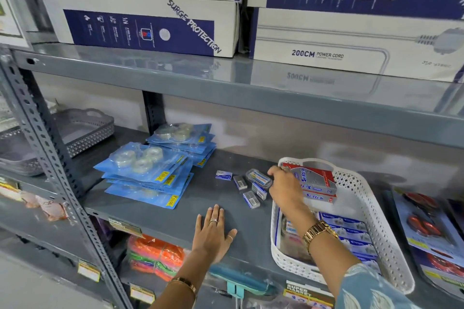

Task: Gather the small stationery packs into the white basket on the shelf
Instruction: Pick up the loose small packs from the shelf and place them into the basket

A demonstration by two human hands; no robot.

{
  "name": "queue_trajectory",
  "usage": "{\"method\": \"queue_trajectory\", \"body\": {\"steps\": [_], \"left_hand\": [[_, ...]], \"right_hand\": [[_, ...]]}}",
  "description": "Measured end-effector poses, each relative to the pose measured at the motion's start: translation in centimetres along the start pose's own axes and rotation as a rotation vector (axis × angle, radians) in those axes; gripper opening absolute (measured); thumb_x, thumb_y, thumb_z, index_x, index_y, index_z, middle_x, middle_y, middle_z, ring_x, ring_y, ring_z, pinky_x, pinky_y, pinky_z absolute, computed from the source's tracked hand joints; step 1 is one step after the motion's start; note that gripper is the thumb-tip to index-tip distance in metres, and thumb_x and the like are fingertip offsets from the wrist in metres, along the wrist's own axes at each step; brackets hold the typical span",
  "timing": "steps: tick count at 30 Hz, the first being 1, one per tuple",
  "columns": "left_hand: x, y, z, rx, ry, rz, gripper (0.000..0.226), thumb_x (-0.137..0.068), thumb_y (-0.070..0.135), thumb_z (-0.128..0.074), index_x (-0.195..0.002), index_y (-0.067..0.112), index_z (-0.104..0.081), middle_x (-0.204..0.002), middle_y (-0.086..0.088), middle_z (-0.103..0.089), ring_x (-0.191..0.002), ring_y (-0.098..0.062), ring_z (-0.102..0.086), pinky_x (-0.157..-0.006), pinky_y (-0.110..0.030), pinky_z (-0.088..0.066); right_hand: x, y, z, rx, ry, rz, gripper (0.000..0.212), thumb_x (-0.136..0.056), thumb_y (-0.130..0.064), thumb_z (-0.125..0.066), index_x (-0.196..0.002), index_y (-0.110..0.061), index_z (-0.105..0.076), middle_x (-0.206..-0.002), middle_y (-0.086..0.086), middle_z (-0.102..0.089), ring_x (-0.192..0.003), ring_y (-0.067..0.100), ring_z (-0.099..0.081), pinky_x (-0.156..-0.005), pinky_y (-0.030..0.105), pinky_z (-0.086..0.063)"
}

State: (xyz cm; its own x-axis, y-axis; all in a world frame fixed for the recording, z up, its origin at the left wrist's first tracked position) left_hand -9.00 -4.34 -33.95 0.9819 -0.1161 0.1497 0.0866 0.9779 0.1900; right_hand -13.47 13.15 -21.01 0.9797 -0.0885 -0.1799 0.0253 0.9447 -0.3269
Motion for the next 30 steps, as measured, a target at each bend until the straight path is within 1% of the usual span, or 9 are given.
{"method": "queue_trajectory", "body": {"steps": [2, 5, 11, 16, 20, 22, 24, 27, 30], "left_hand": [[-0.8, -0.3, 0.1, 0.004, 0.004, -0.001, 0.072, -0.097, 0.053, -0.02, -0.151, 0.01, 0.003, -0.161, -0.005, 0.006, -0.149, -0.021, 0.007, -0.12, -0.043, 0.003], [-2.1, -0.6, 0.0, -0.017, 0.015, -0.005, 0.074, -0.096, 0.055, -0.019, -0.151, 0.01, 0.003, -0.161, -0.005, 0.006, -0.149, -0.021, 0.008, -0.12, -0.044, 0.004], [-4.7, -0.5, -0.3, -0.024, 0.034, -0.053, 0.075, -0.096, 0.056, -0.018, -0.151, 0.011, 0.004, -0.161, -0.004, 0.008, -0.148, -0.02, 0.01, -0.119, -0.045, 0.008], [-4.9, -0.6, -0.8, -0.019, 0.039, -0.073, 0.075, -0.095, 0.057, -0.017, -0.151, 0.01, 0.002, -0.161, -0.004, 0.006, -0.148, -0.021, 0.008, -0.118, -0.046, 0.007], [-4.5, -0.5, 0.6, -0.048, 0.238, -0.068, 0.072, -0.093, 0.056, -0.024, -0.147, 0.01, -0.029, -0.157, -0.004, -0.022, -0.146, -0.022, -0.022, -0.117, -0.048, -0.017], [-4.5, -0.4, 0.0, -0.01, 0.179, -0.099, 0.073, -0.094, 0.056, -0.024, -0.15, 0.01, -0.016, -0.16, -0.005, -0.012, -0.148, -0.025, -0.01, -0.117, -0.053, -0.004], [-4.7, -0.5, -0.5, 0.0, 0.071, -0.095, 0.075, -0.095, 0.057, -0.02, -0.151, 0.011, -0.002, -0.161, -0.004, 0.002, -0.149, -0.023, 0.003, -0.117, -0.05, 0.008], [-4.7, -0.5, -0.4, -0.002, 0.079, -0.085, 0.075, -0.095, 0.057, -0.019, -0.151, 0.011, 0.0, -0.161, -0.004, 0.005, -0.149, -0.022, 0.006, -0.117, -0.048, 0.01], [-4.6, -0.5, -0.4, -0.004, 0.072, -0.086, 0.075, -0.095, 0.057, -0.019, -0.151, 0.011, 0.0, -0.161, -0.005, 0.004, -0.149, -0.023, 0.006, -0.117, -0.05, 0.01]], "right_hand": [[-1.8, -0.5, -0.9, -0.038, -0.041, 0.047, 0.042, -0.087, 0.003, -0.052, -0.125, -0.015, -0.054, -0.128, 0.012, -0.057, -0.114, 0.028, -0.057, -0.092, 0.037, -0.052], [-4.4, -0.9, -2.2, -0.014, -0.106, 0.101, 0.051, -0.089, 0.006, -0.05, -0.133, -0.019, -0.049, -0.13, 0.013, -0.057, -0.11, 0.027, -0.062, -0.089, 0.036, -0.054], [-8.8, -0.9, -4.9, 0.131, -0.464, 0.207, 0.07, -0.084, 0.01, -0.054, -0.142, -0.024, -0.037, -0.145, 0.012, -0.044, -0.122, 0.027, -0.052, -0.099, 0.033, -0.045], [-11.6, 0.0, -6.6, 0.214, -0.577, 0.209, 0.078, -0.079, 0.005, -0.062, -0.145, -0.024, -0.033, -0.152, 0.007, -0.034, -0.131, 0.025, -0.044, -0.105, 0.029, -0.038], [-13.4, 0.2, -8.4, 0.247, -0.682, 0.193, 0.089, -0.074, -0.003, -0.073, -0.146, -0.029, -0.028, -0.155, 0.006, -0.028, -0.135, 0.028, -0.039, -0.109, 0.037, -0.037], [-14.0, 0.3, -9.0, 0.258, -0.729, 0.178, 0.093, -0.073, -0.005, -0.075, -0.146, -0.033, -0.026, -0.156, 0.006, -0.025, -0.137, 0.029, -0.036, -0.11, 0.041, -0.036], [-14.3, 0.3, -9.3, 0.274, -0.748, 0.17, 0.094, -0.072, -0.005, -0.076, -0.145, -0.036, -0.026, -0.156, 0.005, -0.025, -0.136, 0.029, -0.036, -0.108, 0.04, -0.038], [-14.5, 0.4, -9.7, 0.277, -0.746, 0.158, 0.091, -0.069, -0.006, -0.078, -0.143, -0.032, -0.032, -0.153, 0.004, -0.03, -0.133, 0.029, -0.04, -0.106, 0.041, -0.04], [-14.8, 0.3, -9.7, 0.217, -0.74, 0.166, 0.069, -0.067, -0.008, -0.08, -0.128, -0.024, -0.052, -0.137, 0.006, -0.052, -0.116, 0.026, -0.055, -0.097, 0.039, -0.047]]}}
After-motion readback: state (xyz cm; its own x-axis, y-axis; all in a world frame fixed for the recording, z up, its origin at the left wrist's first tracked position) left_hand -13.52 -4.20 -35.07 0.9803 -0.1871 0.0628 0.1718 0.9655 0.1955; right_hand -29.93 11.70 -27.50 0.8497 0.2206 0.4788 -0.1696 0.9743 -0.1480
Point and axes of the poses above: each hand's wrist, its own x-axis away from the middle knuckle, its own z-axis out of the back of the hand, y = z × x, the point moved 4 cm from there along -x, towards the middle knuckle
